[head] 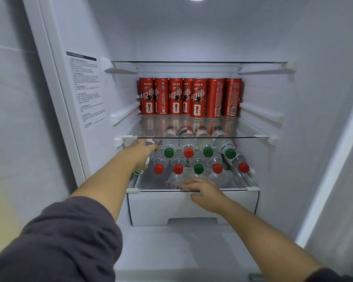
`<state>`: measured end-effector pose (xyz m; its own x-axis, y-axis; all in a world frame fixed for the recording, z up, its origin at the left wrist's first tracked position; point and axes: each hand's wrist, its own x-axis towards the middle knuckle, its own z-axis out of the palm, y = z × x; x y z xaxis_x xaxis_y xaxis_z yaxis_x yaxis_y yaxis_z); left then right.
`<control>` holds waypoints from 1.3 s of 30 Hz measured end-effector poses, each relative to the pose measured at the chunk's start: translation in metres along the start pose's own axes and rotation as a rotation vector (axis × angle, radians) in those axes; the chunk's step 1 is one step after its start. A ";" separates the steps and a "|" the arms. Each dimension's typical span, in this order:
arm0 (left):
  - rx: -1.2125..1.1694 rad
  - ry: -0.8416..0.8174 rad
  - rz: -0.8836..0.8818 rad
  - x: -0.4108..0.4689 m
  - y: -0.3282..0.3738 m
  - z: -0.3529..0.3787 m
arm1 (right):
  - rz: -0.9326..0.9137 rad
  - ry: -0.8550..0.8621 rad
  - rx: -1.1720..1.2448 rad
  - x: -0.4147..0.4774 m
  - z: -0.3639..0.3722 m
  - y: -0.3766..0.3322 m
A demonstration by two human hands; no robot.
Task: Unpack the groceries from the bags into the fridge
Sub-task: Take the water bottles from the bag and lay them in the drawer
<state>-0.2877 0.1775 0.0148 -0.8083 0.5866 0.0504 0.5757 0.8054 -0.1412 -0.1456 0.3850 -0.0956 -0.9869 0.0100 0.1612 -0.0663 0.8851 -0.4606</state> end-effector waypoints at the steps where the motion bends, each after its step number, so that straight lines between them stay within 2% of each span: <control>1: -0.014 0.002 0.014 0.001 -0.001 0.001 | 0.002 0.004 0.008 0.000 0.000 0.000; 4: -0.001 0.053 0.066 0.004 0.001 0.006 | 0.017 0.025 0.054 -0.001 -0.001 -0.001; 9: 0.002 0.098 0.038 0.014 0.009 0.008 | 0.021 0.040 0.105 -0.001 0.000 0.000; 16: -0.112 0.146 0.026 0.033 0.009 0.014 | 0.044 0.028 0.133 -0.002 -0.002 -0.002; 25: 0.107 0.001 -0.078 0.032 0.014 0.011 | 0.045 0.038 0.140 -0.005 -0.004 -0.006; 30: 0.063 0.052 -0.084 0.022 0.018 0.014 | 0.055 0.052 0.187 -0.003 -0.001 -0.005; 31: 0.020 0.111 -0.089 0.017 0.018 0.019 | 0.054 0.097 0.224 -0.006 0.001 -0.004; 32: -0.037 0.209 -0.093 0.012 0.018 0.025 | 0.051 0.221 0.229 -0.007 0.003 -0.003; 34: -0.194 0.422 -0.119 0.000 0.024 0.038 | 0.097 0.595 0.107 -0.007 0.006 0.002; 35: -0.259 0.474 -0.139 -0.007 0.030 0.045 | 0.171 0.730 0.018 -0.007 0.004 0.003; 36: -0.312 0.482 -0.164 -0.012 0.039 0.051 | 0.270 0.771 -0.050 -0.004 0.000 0.004; 39: -0.593 0.449 -0.336 -0.021 0.071 0.067 | 0.483 0.639 -0.105 0.011 -0.013 0.009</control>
<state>-0.2383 0.2168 -0.0624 -0.8954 0.1823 0.4061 0.3826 0.7815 0.4928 -0.1554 0.3986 -0.0866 -0.6256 0.6389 0.4476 0.3917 0.7535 -0.5281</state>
